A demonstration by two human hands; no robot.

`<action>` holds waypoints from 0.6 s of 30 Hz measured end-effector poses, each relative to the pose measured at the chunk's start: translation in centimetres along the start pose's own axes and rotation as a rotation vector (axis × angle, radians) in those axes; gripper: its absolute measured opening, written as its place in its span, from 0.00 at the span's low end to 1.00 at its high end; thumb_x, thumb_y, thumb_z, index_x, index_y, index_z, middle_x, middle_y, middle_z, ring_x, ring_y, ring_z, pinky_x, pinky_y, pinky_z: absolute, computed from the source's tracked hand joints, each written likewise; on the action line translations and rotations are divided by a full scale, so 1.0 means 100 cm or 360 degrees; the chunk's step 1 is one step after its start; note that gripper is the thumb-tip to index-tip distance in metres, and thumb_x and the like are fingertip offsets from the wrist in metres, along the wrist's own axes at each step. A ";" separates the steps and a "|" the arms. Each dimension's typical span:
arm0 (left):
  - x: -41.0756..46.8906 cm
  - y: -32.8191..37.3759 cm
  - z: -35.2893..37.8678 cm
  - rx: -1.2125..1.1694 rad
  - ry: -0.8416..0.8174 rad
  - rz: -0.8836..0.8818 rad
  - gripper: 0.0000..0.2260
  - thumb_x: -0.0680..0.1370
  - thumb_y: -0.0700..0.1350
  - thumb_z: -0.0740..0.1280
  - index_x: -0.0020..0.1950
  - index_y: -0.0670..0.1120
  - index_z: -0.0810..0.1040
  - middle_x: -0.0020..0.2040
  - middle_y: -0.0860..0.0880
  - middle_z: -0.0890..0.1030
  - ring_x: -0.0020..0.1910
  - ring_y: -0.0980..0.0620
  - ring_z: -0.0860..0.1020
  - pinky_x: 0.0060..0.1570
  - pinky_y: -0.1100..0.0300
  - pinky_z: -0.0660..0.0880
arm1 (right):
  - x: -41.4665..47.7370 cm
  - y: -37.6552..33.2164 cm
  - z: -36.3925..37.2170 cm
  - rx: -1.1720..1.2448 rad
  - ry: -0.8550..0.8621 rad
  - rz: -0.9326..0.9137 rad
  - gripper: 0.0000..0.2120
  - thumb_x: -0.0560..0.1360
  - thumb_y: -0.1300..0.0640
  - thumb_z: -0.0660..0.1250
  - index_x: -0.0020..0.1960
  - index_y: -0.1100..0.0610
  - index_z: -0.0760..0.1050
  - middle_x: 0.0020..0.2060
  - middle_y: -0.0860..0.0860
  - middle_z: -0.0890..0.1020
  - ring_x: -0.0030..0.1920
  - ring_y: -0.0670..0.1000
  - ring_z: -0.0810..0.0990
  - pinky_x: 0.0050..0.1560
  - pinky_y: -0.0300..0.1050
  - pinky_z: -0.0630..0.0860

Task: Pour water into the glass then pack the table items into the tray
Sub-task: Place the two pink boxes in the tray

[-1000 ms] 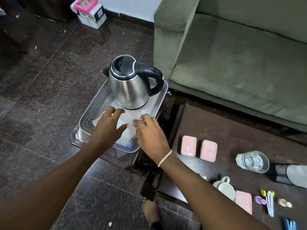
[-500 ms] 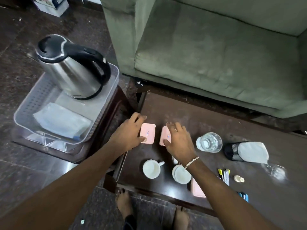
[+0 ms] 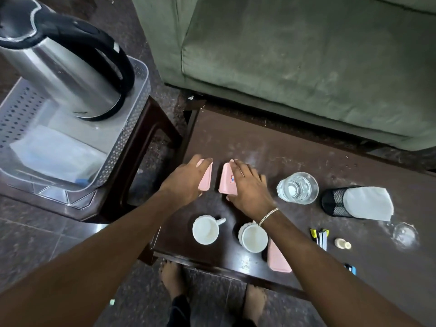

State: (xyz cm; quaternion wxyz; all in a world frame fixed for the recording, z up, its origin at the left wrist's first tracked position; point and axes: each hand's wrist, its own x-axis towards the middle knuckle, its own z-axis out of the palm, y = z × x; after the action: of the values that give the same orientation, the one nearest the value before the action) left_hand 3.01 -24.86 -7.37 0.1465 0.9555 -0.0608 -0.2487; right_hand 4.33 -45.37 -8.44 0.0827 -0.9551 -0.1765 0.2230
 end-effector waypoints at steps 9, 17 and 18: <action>-0.043 -0.025 -0.056 -0.0139 0.0209 0.0113 0.45 0.71 0.41 0.77 0.82 0.53 0.55 0.81 0.50 0.57 0.66 0.38 0.77 0.65 0.44 0.75 | -0.009 -0.042 -0.031 0.0227 0.0260 0.0046 0.48 0.68 0.44 0.76 0.82 0.51 0.56 0.78 0.47 0.62 0.74 0.53 0.64 0.67 0.53 0.63; -0.129 -0.144 -0.165 -0.0009 0.0464 0.0044 0.48 0.64 0.44 0.84 0.78 0.57 0.62 0.77 0.55 0.65 0.61 0.41 0.81 0.56 0.49 0.78 | 0.002 -0.172 -0.097 0.0465 0.0575 -0.0241 0.49 0.64 0.37 0.76 0.79 0.50 0.61 0.76 0.45 0.66 0.74 0.46 0.63 0.62 0.47 0.58; -0.136 -0.161 -0.174 0.0000 0.0424 0.0000 0.48 0.64 0.44 0.84 0.78 0.57 0.63 0.77 0.56 0.65 0.63 0.41 0.81 0.58 0.48 0.78 | 0.006 -0.191 -0.101 0.0473 0.0605 -0.0280 0.48 0.64 0.37 0.75 0.78 0.50 0.62 0.75 0.45 0.67 0.74 0.46 0.64 0.63 0.47 0.58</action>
State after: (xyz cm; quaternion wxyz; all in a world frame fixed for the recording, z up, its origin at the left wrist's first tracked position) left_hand 0.43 -2.62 8.31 0.1533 0.9800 -0.0407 -0.1198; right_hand 3.70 -28.35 4.82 0.2729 -0.9382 -0.2055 0.0547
